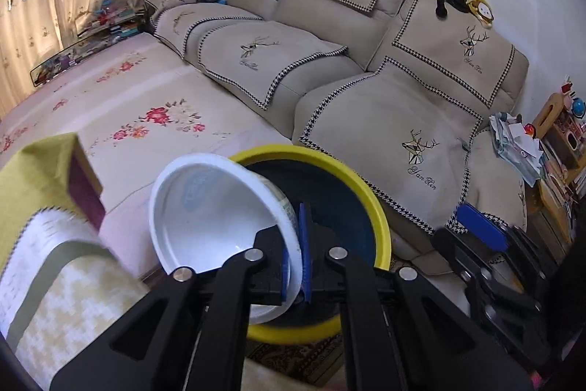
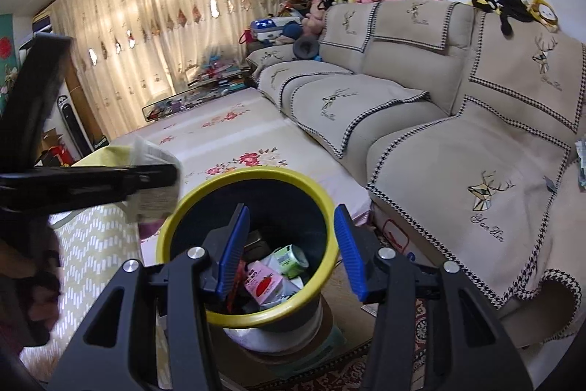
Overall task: Collect trash
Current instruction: 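Carry the white bowl over the bin and open the left gripper, then grasp the green-lidded plastic jar with the right gripper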
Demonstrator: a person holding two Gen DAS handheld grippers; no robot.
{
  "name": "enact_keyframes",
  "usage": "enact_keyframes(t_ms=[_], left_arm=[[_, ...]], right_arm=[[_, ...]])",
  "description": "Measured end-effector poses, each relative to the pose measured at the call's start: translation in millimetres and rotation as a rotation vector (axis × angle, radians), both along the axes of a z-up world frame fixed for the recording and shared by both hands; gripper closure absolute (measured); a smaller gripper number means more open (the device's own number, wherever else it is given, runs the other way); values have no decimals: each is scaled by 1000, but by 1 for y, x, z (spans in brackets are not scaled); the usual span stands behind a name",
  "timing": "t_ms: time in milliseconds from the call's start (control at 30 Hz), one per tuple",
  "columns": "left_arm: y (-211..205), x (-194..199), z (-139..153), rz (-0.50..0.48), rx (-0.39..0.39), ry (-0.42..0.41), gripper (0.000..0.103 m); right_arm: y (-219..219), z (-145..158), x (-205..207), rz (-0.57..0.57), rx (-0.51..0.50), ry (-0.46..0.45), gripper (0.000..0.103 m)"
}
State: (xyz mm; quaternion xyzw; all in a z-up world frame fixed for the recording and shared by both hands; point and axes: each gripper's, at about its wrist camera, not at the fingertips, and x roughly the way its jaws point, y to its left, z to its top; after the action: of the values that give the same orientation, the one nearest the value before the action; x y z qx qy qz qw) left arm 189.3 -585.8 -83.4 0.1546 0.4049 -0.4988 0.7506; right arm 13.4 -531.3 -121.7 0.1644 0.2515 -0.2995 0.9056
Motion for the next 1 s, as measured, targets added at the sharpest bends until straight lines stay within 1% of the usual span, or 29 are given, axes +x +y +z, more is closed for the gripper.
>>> enact_keyframes(t_ms=[33,67,100,133,200,233,267,300,333,367,433,467,500,600,633,733,800,833,867,933,1000], left_arm=[[-5,3,-3,11,2,2,84],[-8,9,-5,21,3,10,58],[-6,13,-5,36,-2,14,44],[1,17,-3,62,-21,11,26],[23,22,11,104,-76,5,24],[42,24,20,116,-100,-1,24],[67,28,29,136,-126,-14,21],[96,29,38,162,-157,-37,18],[122,26,44,186,-179,-65,11],[153,22,52,222,-199,-114,9],[203,20,58,276,-215,-177,8],[239,17,61,325,-223,-222,6],[268,15,62,371,-228,-256,6],[350,8,57,499,-225,-333,5],[384,7,52,565,-219,-355,5],[458,12,41,683,-218,-361,5],[504,15,31,783,-184,-397,5],[520,18,27,814,-171,-408,5],[540,22,21,852,-152,-412,5],[568,29,11,912,-131,-402,5],[592,37,7,952,-155,-356,5]], right_arm=[[-1,1,0,-3,2,-2,57],[-2,1,-1,-4,2,-2,56],[-2,2,-1,-4,1,-1,56],[-1,2,-1,0,0,-2,56],[2,2,0,9,1,-8,55],[5,2,2,19,3,-16,54],[7,3,5,27,5,-21,54],[11,4,8,38,8,-28,54],[16,5,14,57,13,-38,54],[22,6,20,74,15,-46,54],[37,9,35,117,8,-65,53],[48,11,45,142,0,-75,50],[54,11,50,157,-5,-77,48],[80,14,77,219,-29,-82,47],[89,13,87,239,-37,-81,47],[106,8,103,264,-42,-74,47],[118,5,113,282,-48,-48,47],[124,5,117,293,-52,-38,47],[131,6,121,306,-58,-24,46],[149,9,134,358,-81,17,44],[173,15,150,435,-93,45,43]])
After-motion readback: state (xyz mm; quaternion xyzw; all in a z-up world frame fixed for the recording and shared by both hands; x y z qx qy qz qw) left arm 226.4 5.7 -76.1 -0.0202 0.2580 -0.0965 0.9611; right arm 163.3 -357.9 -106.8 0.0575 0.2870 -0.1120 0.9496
